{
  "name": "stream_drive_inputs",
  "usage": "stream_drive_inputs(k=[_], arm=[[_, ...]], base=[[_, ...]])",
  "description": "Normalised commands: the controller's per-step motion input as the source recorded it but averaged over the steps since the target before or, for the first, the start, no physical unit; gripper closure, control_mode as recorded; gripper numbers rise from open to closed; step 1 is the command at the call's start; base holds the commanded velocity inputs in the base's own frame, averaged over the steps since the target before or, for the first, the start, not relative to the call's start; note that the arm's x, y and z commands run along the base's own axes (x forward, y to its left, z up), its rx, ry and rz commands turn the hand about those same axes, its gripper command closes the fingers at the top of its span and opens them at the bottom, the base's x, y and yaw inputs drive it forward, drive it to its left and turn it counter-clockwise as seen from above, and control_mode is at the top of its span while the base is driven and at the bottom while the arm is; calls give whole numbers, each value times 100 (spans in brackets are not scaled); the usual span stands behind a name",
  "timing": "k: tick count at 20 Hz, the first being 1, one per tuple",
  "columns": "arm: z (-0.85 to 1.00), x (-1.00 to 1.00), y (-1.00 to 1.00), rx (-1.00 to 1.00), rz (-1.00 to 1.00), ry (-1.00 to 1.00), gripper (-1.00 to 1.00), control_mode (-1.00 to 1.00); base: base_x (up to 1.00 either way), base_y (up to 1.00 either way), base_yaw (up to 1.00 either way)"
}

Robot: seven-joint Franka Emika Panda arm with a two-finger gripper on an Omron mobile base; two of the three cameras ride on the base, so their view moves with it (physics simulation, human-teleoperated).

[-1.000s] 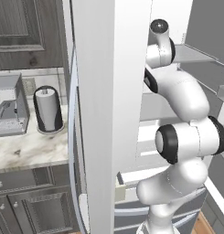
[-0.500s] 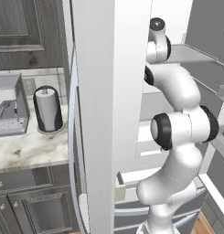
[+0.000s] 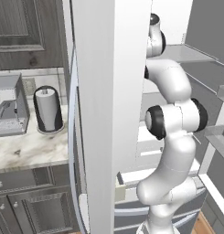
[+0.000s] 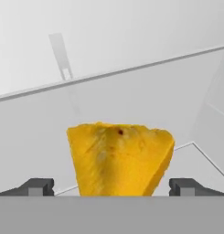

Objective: Take the cheese, fish, and garlic from the fridge and place them on the plate on the dining counter to create an appetizer plate.

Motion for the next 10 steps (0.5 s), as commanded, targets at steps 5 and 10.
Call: stream_drive_inputs(k=[5, 10], arm=[[-21, 2, -7, 0, -6, 2, -100, -100], [-21, 0, -30, 0, -13, 0, -100, -100]], base=[[0, 0, 0], [0, 0, 0]])
